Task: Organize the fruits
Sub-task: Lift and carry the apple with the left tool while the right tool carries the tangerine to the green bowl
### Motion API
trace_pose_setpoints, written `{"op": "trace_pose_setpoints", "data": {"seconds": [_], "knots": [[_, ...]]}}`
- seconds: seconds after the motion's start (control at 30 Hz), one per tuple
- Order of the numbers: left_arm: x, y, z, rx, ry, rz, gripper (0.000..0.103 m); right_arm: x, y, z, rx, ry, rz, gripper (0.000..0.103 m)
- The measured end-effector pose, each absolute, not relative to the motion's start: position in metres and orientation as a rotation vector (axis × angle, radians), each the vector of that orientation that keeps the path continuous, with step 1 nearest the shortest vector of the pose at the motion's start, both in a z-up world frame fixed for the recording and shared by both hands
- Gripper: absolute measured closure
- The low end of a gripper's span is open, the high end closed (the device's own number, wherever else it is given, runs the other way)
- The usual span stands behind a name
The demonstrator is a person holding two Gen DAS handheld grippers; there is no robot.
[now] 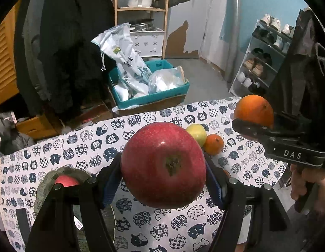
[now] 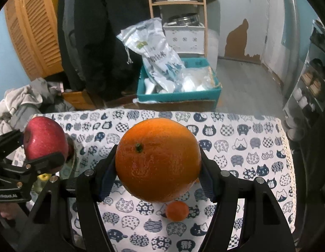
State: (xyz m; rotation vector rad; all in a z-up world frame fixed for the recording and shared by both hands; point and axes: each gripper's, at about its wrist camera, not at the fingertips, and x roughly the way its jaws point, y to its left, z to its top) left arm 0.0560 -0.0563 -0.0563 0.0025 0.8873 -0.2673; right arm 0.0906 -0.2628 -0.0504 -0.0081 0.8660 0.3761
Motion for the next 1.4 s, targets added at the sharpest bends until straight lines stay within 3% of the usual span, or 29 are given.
{"op": "trace_pose_setpoints", "data": {"seconds": [0.63,1.4], "knots": [[0.046,-0.017,-0.043,-0.054,0.864,-0.218,0.03,0.089,-0.226,-0.018,-0.016,0.81,0.442,0.035],[0.026,0.094,-0.08,-0.185,0.927,-0.013,0.03,0.097,-0.098,-0.027,-0.097,0.867,0.632,0.035]]}}
